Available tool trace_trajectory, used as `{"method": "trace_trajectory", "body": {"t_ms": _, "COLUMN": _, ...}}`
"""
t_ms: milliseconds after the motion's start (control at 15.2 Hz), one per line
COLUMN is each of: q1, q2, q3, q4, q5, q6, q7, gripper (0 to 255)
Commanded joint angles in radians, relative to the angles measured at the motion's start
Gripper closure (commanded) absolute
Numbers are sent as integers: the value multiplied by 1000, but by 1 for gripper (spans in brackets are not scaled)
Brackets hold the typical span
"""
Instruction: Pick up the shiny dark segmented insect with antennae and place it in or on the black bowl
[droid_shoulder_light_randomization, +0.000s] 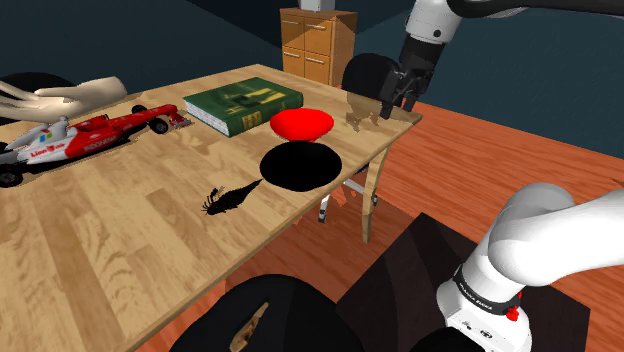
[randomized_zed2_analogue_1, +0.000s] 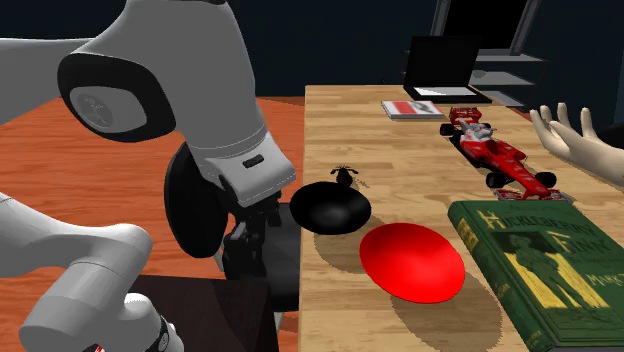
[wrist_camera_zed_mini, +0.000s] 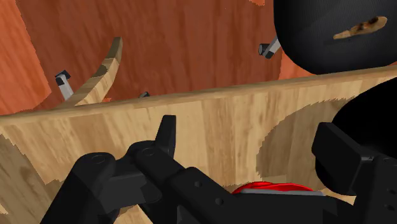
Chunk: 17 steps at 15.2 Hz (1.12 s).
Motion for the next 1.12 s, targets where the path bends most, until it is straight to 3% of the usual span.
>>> {"method": "trace_trajectory", "body": {"t_ms": 0, "q1": 0, "q2": 0, "q3": 0, "q4": 0, "q5": 0, "q6": 0, "q7": 0, "gripper": 0}}
{"method": "trace_trajectory", "body": {"t_ms": 528, "q1": -28, "q2": 30, "q3": 257, "q4": -3, "q5": 121, "q6": 11, "q7": 444, "gripper": 0}}
{"method": "trace_trajectory", "body": {"t_ms": 1056, "q1": -91, "q2": 214, "q3": 511, "q4": 131, "q5": 195, "q6": 44, "q7": 889, "gripper": 0}}
